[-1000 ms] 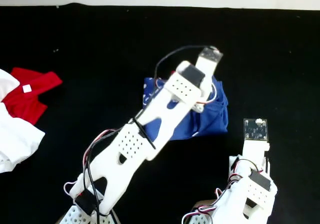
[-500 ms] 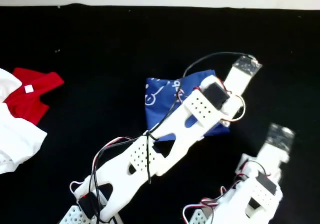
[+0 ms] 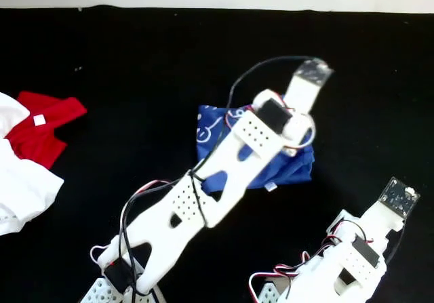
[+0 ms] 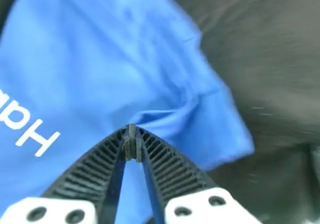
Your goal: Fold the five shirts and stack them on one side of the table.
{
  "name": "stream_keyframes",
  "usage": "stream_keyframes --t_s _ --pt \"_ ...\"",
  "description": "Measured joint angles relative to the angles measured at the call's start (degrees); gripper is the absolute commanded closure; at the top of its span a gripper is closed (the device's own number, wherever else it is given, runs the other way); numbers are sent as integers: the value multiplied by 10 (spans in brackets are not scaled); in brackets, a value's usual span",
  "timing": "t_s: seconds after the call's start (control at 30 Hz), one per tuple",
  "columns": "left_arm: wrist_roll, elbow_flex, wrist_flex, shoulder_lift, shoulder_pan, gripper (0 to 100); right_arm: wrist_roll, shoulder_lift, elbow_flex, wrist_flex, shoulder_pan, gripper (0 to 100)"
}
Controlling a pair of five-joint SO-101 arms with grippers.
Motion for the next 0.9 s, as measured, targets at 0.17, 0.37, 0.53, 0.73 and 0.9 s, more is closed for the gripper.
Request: stream_keyframes --t_s 0.17,0.37,0.53,0.73,0.9 --pt "0 0 0 48 3 992 0 0 0 0 0 990" --pt "0 0 0 47 39 992 -1 0 0 0 0 990" --pt "0 0 0 -4 81 992 -2 0 0 0 0 990" --pt "0 0 0 -53 72 992 -2 0 0 0 0 990" --pt "0 0 0 -44 30 992 -2 0 0 0 0 990"
